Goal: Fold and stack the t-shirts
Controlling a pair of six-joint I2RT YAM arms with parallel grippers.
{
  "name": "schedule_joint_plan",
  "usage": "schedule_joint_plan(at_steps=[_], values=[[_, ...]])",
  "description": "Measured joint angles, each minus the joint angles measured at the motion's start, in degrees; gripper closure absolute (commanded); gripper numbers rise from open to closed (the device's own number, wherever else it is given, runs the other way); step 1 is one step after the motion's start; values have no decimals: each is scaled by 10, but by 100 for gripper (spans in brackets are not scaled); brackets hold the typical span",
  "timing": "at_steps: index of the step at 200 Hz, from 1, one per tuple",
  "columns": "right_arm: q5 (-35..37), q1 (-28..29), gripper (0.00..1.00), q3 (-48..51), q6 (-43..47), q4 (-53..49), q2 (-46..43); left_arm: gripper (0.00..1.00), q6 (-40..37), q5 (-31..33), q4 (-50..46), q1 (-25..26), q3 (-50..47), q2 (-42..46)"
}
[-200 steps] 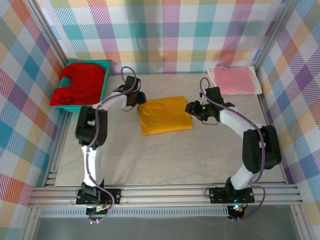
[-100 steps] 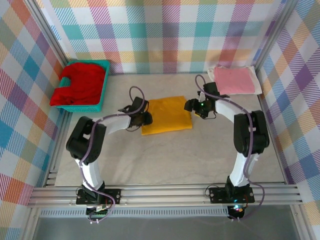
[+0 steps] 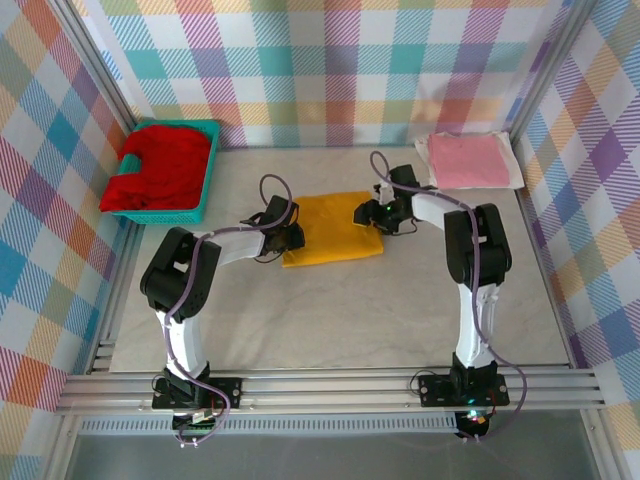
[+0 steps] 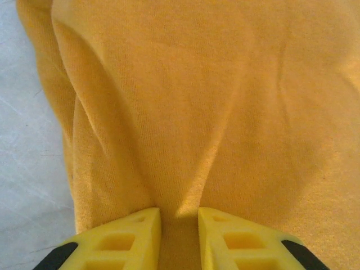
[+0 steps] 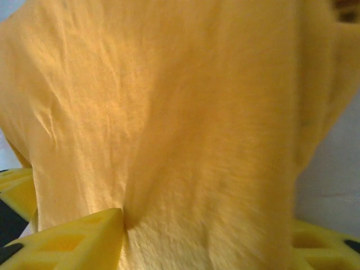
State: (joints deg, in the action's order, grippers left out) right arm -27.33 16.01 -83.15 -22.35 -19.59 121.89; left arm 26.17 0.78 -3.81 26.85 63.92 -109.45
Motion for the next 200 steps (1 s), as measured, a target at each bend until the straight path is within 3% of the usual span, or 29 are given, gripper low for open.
schedule_joint_plan(at_steps=[13,28,47,83,140,164,200], values=[[-14,8,66,0,-10,12,8,75,0,2,0,0,0,0],[-24,13,84,0,-27,24,18,75,0,3,0,0,0,0],[-28,15,100,-2,-43,33,26,72,0,5,-1,0,0,0],[-9,9,100,-21,-43,17,28,58,0,26,-35,-4,-7,40],[104,-11,100,-153,54,-107,31,52,0,113,-125,-8,-17,286],[147,-20,100,-251,125,-173,34,52,0,146,-142,-8,-40,349],[200,-40,100,-492,244,-281,104,52,0,174,-177,-14,-90,366]])
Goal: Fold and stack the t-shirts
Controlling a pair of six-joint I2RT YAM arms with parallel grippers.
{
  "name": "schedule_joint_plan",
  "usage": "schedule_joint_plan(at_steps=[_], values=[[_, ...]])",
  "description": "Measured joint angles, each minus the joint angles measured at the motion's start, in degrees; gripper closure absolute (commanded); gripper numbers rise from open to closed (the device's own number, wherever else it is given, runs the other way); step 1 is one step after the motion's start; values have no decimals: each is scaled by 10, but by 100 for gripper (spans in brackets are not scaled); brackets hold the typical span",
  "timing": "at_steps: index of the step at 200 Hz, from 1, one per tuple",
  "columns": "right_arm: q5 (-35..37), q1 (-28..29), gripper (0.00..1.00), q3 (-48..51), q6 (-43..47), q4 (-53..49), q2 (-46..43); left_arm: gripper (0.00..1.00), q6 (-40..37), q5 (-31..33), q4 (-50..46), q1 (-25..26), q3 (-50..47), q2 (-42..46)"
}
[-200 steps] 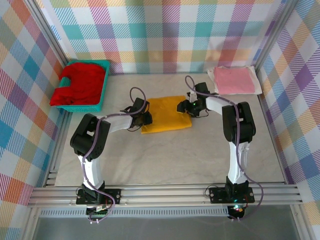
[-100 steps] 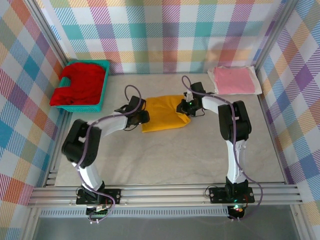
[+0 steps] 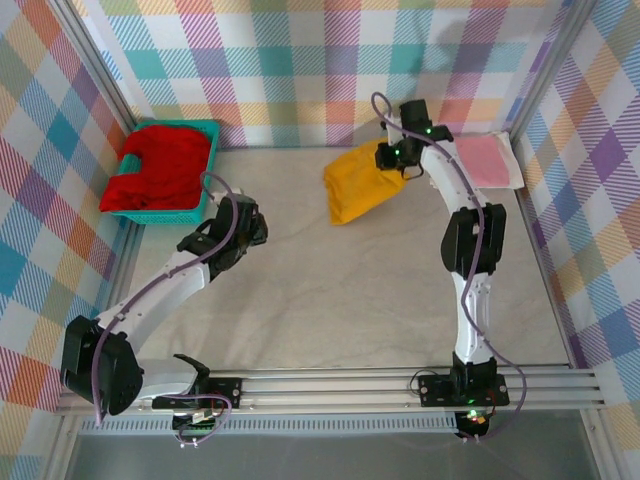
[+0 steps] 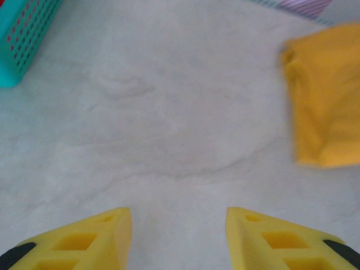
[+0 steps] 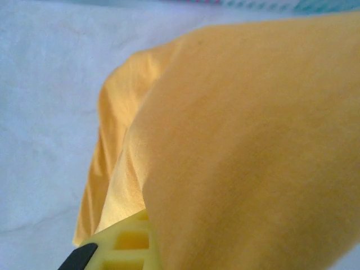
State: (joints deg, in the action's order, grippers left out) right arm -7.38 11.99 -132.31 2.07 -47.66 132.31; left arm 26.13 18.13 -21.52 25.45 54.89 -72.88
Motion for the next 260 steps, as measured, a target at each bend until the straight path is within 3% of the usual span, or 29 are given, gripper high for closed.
schedule_joint_plan(at_steps=[18,36,65,134,238,243,252,254,258,260], values=[[33,-13,100,-118,57,-45,52,52,0,6,-18,-2,-10,0],[67,-27,100,-172,104,-62,79,52,0,9,-24,-2,-11,0],[114,-54,100,-174,167,-63,82,52,0,10,-24,-2,-12,0],[121,-134,100,-217,256,-21,83,52,0,10,-25,-3,-33,0],[123,-207,100,-235,272,74,146,52,0,21,-53,-3,-36,0],[126,-210,92,-235,272,79,153,52,0,21,-54,-3,-36,0],[132,-214,65,-235,272,88,164,52,0,21,-56,-3,-35,0],[134,-214,70,-235,271,90,167,52,0,21,-57,-3,-35,0],[137,-216,98,-235,271,93,170,52,-1,21,-59,-3,-34,0],[139,-217,100,-235,274,95,172,52,-1,21,-60,-3,-34,0]])
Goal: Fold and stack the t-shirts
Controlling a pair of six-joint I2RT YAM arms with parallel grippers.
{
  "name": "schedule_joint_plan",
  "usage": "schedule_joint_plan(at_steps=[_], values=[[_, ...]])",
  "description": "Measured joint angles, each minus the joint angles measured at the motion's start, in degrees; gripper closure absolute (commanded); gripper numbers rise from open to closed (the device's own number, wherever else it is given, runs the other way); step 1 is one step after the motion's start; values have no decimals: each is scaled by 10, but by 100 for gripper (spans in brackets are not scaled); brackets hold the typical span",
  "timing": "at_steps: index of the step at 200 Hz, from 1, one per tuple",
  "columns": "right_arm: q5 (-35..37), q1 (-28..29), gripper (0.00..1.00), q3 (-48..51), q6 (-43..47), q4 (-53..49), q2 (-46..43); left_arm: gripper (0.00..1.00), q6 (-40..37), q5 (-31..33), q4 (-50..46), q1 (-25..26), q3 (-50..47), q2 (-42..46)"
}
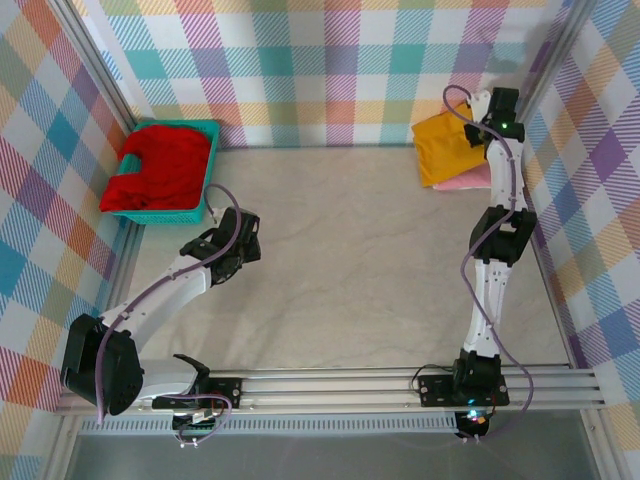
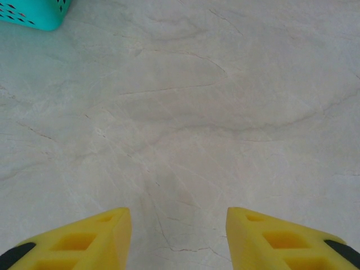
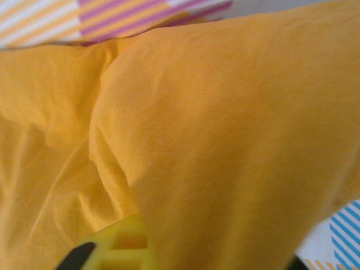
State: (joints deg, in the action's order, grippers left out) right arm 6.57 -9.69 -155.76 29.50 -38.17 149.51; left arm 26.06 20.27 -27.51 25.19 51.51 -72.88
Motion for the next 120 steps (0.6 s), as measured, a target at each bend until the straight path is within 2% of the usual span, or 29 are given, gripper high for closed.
schedule_joint_plan(at_steps=[13,16,22,26,29,32,49,69,87,109,120], values=[[16,-5,99,0,3,8,10,51,0,1,-3,0,3,0],[21,-6,90,0,5,9,12,51,0,1,-6,0,4,0],[32,-8,53,0,7,12,14,51,-1,3,-9,0,6,0],[39,-9,33,0,11,14,15,51,-2,4,-10,0,8,0],[46,-10,23,0,9,15,15,51,-2,5,-11,0,9,0],[52,-11,19,0,12,17,15,51,-2,5,-11,0,10,0],[95,-12,13,0,15,35,13,50,-2,14,-15,0,17,0],[137,-12,0,4,2,39,-1,48,-4,29,-12,0,21,0],[166,-12,0,49,-26,42,-46,45,-5,43,-12,-2,21,0],[166,-12,0,158,-88,48,-149,42,-7,53,-7,-15,21,5],[145,-12,0,229,-125,48,-217,25,-11,58,3,-28,17,13]])
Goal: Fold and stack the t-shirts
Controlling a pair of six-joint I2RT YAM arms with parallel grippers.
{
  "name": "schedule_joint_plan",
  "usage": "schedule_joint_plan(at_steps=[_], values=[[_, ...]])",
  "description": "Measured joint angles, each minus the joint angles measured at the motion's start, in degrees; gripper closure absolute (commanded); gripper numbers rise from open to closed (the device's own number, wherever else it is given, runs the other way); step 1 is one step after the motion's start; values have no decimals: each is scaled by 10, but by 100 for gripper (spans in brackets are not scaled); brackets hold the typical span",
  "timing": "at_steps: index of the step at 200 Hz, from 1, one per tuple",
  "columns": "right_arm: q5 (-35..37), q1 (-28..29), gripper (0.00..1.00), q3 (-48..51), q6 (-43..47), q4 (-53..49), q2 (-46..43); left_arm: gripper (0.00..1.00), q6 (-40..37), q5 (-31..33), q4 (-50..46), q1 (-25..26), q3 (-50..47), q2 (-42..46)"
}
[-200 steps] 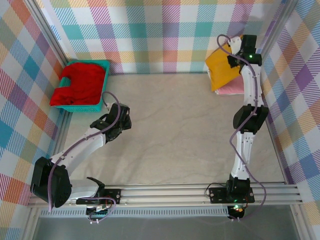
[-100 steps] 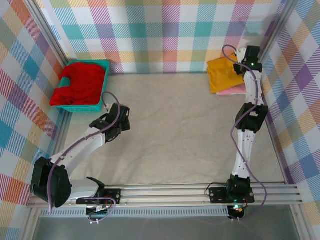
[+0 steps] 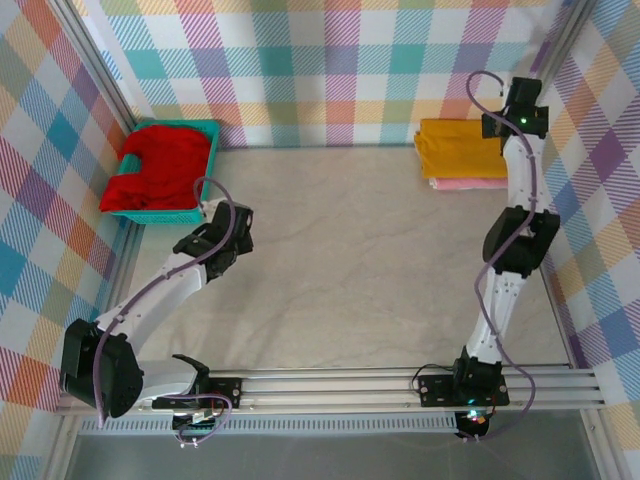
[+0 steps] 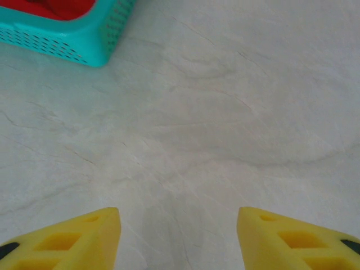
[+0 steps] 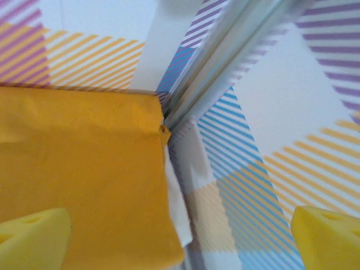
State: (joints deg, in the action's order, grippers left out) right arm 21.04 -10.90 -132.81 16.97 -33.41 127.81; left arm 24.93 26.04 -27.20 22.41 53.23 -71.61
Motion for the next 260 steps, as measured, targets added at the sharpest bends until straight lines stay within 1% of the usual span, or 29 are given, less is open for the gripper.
schedule_joint_plan(at_steps=[11,13,17,27,47,65,79,100,115,127,136,147,175,185,201,217,227,241,260], values=[[-27,1,0,87,-42,18,-75,9,-5,7,22,-16,-14,14],[-33,2,0,107,-50,23,-91,4,-6,9,27,-19,-17,17],[-45,4,0,152,-69,37,-127,0,-9,13,38,-24,-26,24],[-68,8,0,263,-107,64,-212,0,-14,25,76,-39,-57,45],[-115,31,0,555,-182,186,-416,0,-49,45,189,-56,-153,93],[-143,61,0,772,-233,282,-553,0,-93,57,290,-60,-243,123],[-143,82,0,885,-257,315,-607,0,-128,65,352,-62,-301,138],[-137,86,0,1008,-266,350,-649,0,-172,57,427,-71,-359,152],[-131,86,0,1092,-269,397,-676,0,-193,41,491,-85,-398,152],[-130,86,0,1153,-270,455,-682,0,-204,19,534,-99,-426,147],[-134,86,0,1179,-269,491,-670,0,-212,0,560,-110,-437,137],[-143,87,0,1190,-264,524,-646,0,-218,-19,594,-118,-441,115],[-163,91,1,1174,-238,656,-559,0,-229,-71,677,-136,-428,31],[-174,91,1,1170,-229,701,-536,0,-235,-87,692,-139,-417,2],[-188,92,0,1161,-219,753,-501,0,-245,-105,718,-141,-401,-31],[-205,92,0,1155,-210,813,-445,0,-255,-123,763,-146,-399,-57],[-212,92,0,1155,-207,835,-420,0,-262,-137,788,-148,-400,-75],[-214,92,0,1152,-205,833,-406,0,-272,-156,813,-149,-398,-104],[-213,95,0,1125,-205,817,-402,0,-275,-166,812,-151,-375,-150]])
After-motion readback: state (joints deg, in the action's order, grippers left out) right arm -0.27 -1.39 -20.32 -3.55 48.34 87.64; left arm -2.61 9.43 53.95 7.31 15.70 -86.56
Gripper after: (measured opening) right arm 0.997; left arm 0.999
